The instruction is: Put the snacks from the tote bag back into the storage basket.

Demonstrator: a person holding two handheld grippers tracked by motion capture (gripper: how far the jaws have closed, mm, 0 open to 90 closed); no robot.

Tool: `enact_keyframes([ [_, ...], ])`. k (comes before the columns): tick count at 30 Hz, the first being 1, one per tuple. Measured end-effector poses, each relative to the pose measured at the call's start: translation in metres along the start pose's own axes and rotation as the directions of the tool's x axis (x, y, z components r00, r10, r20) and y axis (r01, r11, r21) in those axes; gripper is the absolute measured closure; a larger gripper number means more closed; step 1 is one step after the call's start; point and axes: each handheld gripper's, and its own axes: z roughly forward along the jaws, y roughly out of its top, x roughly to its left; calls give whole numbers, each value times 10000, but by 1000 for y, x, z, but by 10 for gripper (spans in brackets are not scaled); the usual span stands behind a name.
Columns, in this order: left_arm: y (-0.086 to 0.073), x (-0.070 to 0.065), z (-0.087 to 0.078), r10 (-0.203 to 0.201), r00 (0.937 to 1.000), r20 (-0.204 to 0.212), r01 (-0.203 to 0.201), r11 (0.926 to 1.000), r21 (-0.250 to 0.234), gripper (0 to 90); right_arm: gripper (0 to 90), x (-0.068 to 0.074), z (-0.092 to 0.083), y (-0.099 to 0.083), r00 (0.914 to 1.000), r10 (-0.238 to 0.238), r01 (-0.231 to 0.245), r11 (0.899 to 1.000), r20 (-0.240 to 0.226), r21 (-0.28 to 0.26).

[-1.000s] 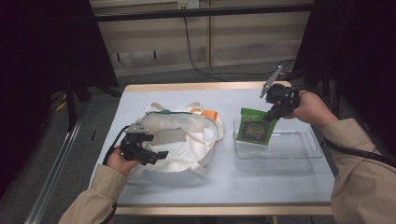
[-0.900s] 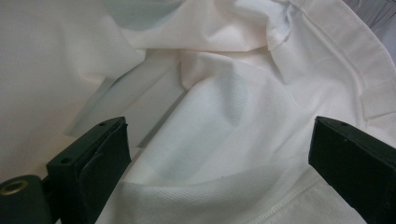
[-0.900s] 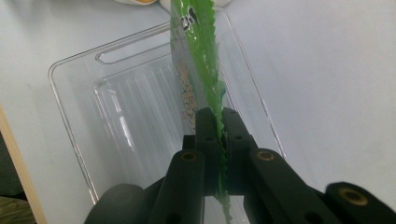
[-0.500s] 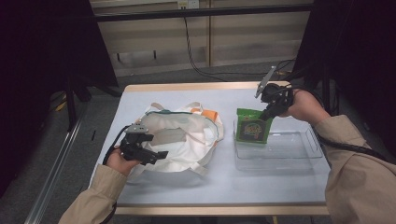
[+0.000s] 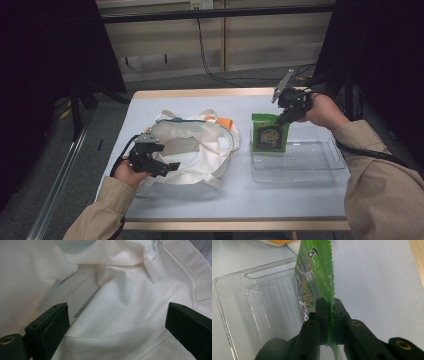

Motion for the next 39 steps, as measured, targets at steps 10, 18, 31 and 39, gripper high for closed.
enact_keyframes([
  [10, -1, 0, 0, -76, 10000, 25, 76, 10000, 14, 54, 760, -7, 7, -4, 9997, 176, -173, 9997, 169, -195],
  [18, -2, 0, 3, -66, 10000, 41, 65, 9999, 109, 55, 721, -9, 13, -5, 9992, 294, -288, 9992, 258, -266],
  [31, -2, -1, 2, -58, 9999, 124, 58, 10000, 3, 57, 518, -11, 14, -6, 9966, 621, -593, 9969, 539, -517],
  [39, -1, -1, 3, -69, 9999, 131, 69, 10000, 6, 56, 394, -11, 13, -7, 9944, 635, -587, 9965, 843, -589],
])
